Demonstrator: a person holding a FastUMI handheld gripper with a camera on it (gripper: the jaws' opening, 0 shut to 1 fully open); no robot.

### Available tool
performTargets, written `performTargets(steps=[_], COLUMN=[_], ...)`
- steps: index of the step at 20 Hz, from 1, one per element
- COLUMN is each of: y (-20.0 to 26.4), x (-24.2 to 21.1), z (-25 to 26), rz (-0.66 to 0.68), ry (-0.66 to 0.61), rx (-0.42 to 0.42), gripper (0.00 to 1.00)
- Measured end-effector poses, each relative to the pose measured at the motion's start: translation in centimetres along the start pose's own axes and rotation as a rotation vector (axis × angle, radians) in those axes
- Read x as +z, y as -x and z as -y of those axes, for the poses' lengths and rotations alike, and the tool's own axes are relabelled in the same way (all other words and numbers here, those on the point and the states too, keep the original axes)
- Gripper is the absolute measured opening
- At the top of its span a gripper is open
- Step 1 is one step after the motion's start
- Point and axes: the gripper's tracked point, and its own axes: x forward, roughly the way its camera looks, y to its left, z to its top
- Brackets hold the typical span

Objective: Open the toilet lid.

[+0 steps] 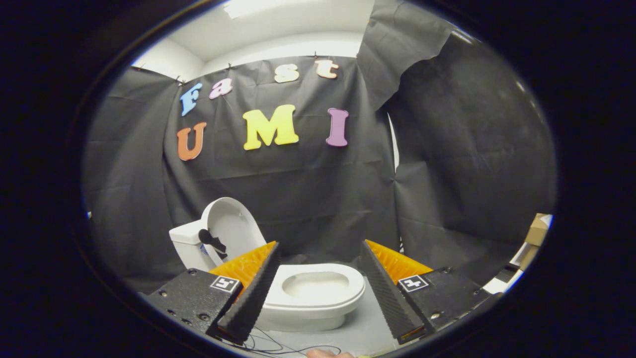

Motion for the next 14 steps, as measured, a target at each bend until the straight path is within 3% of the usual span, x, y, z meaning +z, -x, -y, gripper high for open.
performTargets(steps=[14], y=[-0.9], x=[-3.4], z=[-0.6], rz=[-0.071], ry=[0.021], rx=[0.031], gripper=[1.0])
